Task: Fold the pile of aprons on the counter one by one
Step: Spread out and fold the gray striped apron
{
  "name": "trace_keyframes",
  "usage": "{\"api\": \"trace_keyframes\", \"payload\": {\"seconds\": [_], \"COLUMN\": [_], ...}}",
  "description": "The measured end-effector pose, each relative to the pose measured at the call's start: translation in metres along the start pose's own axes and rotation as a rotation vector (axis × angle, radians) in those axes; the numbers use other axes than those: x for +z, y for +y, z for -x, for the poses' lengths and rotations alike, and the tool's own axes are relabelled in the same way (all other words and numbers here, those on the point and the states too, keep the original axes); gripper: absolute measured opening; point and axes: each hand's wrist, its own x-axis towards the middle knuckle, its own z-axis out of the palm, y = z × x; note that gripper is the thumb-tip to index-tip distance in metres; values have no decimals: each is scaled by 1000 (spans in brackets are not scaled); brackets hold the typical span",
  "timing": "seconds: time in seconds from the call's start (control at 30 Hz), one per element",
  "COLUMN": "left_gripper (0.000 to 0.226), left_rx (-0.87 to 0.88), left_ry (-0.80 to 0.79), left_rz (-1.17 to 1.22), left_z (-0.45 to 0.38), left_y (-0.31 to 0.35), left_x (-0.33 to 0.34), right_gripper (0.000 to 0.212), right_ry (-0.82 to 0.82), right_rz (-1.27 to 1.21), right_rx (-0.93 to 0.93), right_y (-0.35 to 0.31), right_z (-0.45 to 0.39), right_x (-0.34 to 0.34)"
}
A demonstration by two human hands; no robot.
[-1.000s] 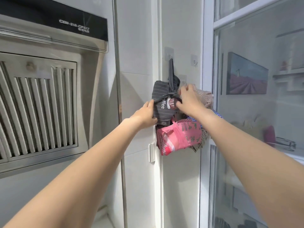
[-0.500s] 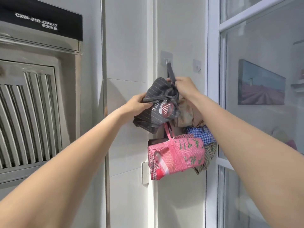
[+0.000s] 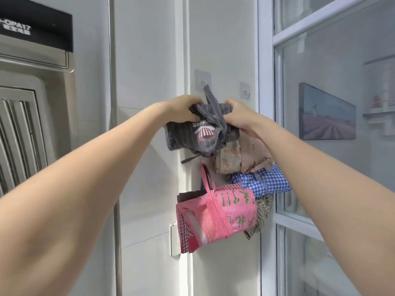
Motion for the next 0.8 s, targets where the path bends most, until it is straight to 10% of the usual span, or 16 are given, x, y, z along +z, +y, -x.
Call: {"api": "trace_keyframes", "payload": {"seconds": [0.2,0.47,0.8], "left_gripper": [26,28,25], "left_rx": [-47,-319,-95], "left_ry": [432,479,583], "left_rz": [237,688,599], "left_z": [0,1,36], "left_y": [45,60,35], "left_x": [52,75,85], "right_gripper": [17,20,22], "right_ry": [233,320,512], "right_rz": [2,147,-40], "right_rx": [-113,-117,-43], "right_y": [26,30,36], "right_z": [8,13,-6], "right_x": [2,22,29]}}
